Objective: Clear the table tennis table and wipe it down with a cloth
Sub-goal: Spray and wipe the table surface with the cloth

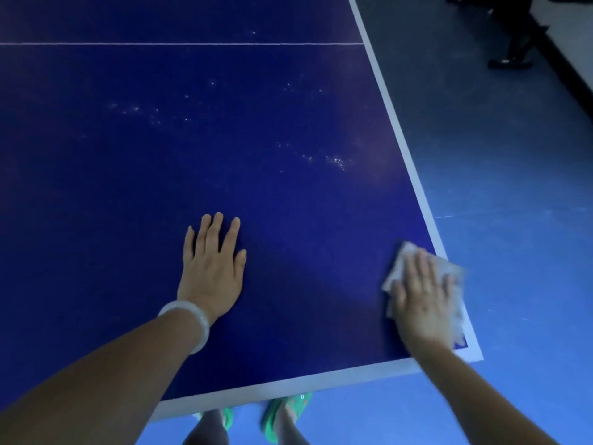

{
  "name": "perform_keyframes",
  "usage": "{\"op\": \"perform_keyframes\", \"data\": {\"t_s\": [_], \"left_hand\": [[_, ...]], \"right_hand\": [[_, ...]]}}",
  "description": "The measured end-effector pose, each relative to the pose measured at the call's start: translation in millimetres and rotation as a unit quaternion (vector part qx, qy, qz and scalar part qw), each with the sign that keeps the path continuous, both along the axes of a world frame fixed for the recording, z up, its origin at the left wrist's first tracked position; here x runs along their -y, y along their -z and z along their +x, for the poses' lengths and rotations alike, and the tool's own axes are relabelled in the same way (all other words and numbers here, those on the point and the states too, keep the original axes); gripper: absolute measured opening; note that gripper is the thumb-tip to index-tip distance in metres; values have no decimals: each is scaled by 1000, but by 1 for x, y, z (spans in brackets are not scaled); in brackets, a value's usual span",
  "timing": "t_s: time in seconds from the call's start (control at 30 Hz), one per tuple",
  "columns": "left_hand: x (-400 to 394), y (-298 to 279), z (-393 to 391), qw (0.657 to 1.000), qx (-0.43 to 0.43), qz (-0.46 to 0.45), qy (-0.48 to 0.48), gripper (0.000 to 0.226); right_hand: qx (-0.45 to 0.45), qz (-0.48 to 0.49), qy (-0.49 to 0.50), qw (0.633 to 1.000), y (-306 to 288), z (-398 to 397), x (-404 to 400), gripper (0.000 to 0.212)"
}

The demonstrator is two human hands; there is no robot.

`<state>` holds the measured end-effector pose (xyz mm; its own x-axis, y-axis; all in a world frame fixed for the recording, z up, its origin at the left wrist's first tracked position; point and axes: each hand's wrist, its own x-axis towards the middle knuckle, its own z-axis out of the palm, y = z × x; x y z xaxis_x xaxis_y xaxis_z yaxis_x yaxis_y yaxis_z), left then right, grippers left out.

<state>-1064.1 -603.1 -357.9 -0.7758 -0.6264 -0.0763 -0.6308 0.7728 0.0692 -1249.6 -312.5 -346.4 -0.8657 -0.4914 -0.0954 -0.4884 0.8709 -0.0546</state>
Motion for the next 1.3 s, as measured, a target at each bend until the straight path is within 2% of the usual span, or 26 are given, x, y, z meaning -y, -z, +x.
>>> {"op": "perform_keyframes", "data": {"t_s": [0.07,0.17,0.27,0.33,0.4,0.47,0.5,0.53,0.6,0.67,0.73,0.97,1.17,1.3], "left_hand": [[0,-1,0,1000,0,0,2,61],[-1,-3,1,1000,1,1,-2,61],[-1,-3,1,1000,5,2,-3,60],[-1,-3,1,1000,0,2,-3,58],[0,-3,1,1000,-3,4,-4,60],[0,-2,1,1000,1,1,-5,60],[0,-1,2,1000,4,-2,-6,60],[0,-1,1,1000,7,-3,-7,60],[0,-2,0,1000,9,-2,-10,61],[0,-3,0,1000,5,6,-11,61],[0,-4,1,1000,2,10,-11,61],[1,-5,2,1000,11,20,-9,59],[7,-13,-1,998,10,62,6,58],[37,-22,-26,997,-40,69,22,56]], "right_hand": [[25,-13,94,995,-2,-6,-15,67],[3,-10,96,995,-2,32,13,69],[10,-26,-59,998,1,99,63,62],[21,-39,-206,978,5,136,83,59],[48,-45,-301,951,7,137,83,58],[45,-1,-347,937,8,107,67,59],[27,28,-345,938,9,86,56,60],[8,40,-303,952,10,61,44,61],[-12,4,-116,993,8,13,23,64],[10,-28,30,999,5,-14,20,68],[23,-46,86,995,6,-19,42,62],[32,-41,21,998,7,-22,135,59],[21,-42,16,999,11,-33,147,61],[30,-36,23,999,10,-32,148,68]]}}
